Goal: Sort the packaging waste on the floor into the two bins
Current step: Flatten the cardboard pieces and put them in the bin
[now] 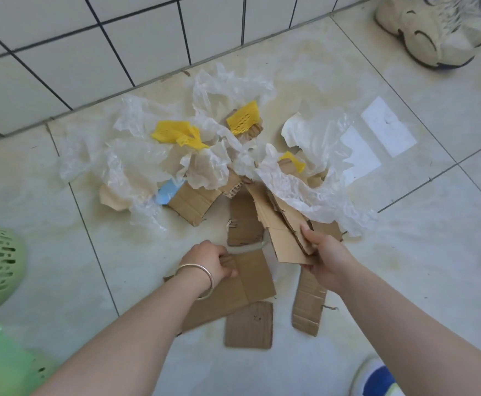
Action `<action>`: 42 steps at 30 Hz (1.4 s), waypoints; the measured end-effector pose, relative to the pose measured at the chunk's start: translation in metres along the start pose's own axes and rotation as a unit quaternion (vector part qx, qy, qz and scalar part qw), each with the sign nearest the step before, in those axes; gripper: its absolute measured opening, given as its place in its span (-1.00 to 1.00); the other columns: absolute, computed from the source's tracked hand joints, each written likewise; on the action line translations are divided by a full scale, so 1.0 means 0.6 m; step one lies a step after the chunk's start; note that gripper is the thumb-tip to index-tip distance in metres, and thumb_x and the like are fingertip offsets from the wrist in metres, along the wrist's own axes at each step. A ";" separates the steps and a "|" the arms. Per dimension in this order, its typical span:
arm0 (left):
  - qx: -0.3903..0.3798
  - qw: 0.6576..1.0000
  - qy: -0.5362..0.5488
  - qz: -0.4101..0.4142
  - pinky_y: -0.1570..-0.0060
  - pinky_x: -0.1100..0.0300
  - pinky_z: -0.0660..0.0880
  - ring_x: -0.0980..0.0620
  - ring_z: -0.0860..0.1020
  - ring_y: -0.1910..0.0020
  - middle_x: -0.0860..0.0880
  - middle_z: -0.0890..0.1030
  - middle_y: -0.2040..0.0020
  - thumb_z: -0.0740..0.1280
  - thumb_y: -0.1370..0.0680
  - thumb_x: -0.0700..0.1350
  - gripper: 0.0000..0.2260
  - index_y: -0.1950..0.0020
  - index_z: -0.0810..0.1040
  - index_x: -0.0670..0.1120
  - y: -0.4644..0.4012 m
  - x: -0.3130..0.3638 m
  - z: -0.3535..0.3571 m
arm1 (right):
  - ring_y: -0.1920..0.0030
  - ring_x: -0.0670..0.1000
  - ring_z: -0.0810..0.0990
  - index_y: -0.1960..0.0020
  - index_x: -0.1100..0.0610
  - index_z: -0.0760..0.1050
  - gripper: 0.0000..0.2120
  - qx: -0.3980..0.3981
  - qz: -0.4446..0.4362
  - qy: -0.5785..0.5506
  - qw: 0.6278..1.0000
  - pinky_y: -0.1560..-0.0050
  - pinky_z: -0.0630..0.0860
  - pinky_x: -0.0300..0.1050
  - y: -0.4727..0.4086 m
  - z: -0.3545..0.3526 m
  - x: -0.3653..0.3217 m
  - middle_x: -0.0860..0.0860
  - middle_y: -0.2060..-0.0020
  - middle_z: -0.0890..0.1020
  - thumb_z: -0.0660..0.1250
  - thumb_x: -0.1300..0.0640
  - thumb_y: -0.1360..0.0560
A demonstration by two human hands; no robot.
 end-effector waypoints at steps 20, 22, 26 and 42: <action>-0.026 0.969 0.243 0.036 0.11 0.22 0.44 -0.02 0.52 0.08 -0.03 0.56 0.04 0.36 -0.49 -0.05 -0.84 0.00 0.44 -0.03 0.001 0.061 0.006 | 0.07 0.10 0.62 -0.05 0.15 0.55 -0.77 -0.060 0.007 -0.169 0.984 0.01 0.50 0.07 0.019 0.029 0.035 0.08 0.14 0.69 0.18 0.05 -0.58; -0.021 0.968 0.244 0.048 0.12 0.21 0.44 -0.03 0.53 0.07 -0.03 0.56 0.03 0.36 -0.49 -0.05 -0.84 0.01 0.43 -0.03 0.006 0.064 -0.009 | 0.05 0.10 0.62 -0.07 0.17 0.56 -0.73 -0.076 0.014 -0.177 0.981 -0.04 0.50 0.08 0.022 0.040 0.030 0.08 0.15 0.70 0.17 0.03 -0.59; -0.001 0.972 0.228 0.062 0.16 0.22 0.37 -0.01 0.48 0.10 -0.01 0.52 0.06 0.38 -0.48 -0.04 -0.77 -0.07 0.43 -0.01 0.022 0.053 -0.048 | 0.06 0.09 0.62 -0.09 0.17 0.55 -0.74 -0.085 0.018 -0.175 0.981 0.03 0.51 0.00 0.033 0.059 0.019 0.09 0.10 0.68 0.17 0.05 -0.58; 0.058 0.914 0.402 0.019 0.00 0.16 0.52 -0.01 0.59 0.07 -0.01 0.64 0.07 0.36 -0.48 -0.21 -0.78 -0.11 0.58 -0.05 0.116 -0.062 -0.193 | 0.29 0.04 0.65 0.05 0.21 0.56 -0.71 -0.148 -0.001 -0.138 0.979 0.19 0.43 -0.08 0.164 0.178 0.021 0.08 0.33 0.69 0.13 0.07 -0.59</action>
Point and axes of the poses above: each hand's wrist, its own y-axis away from the middle knuckle, its own z-axis out of the palm, x = y × z, the point moved 8 cm from there along -y, towards the middle knuckle
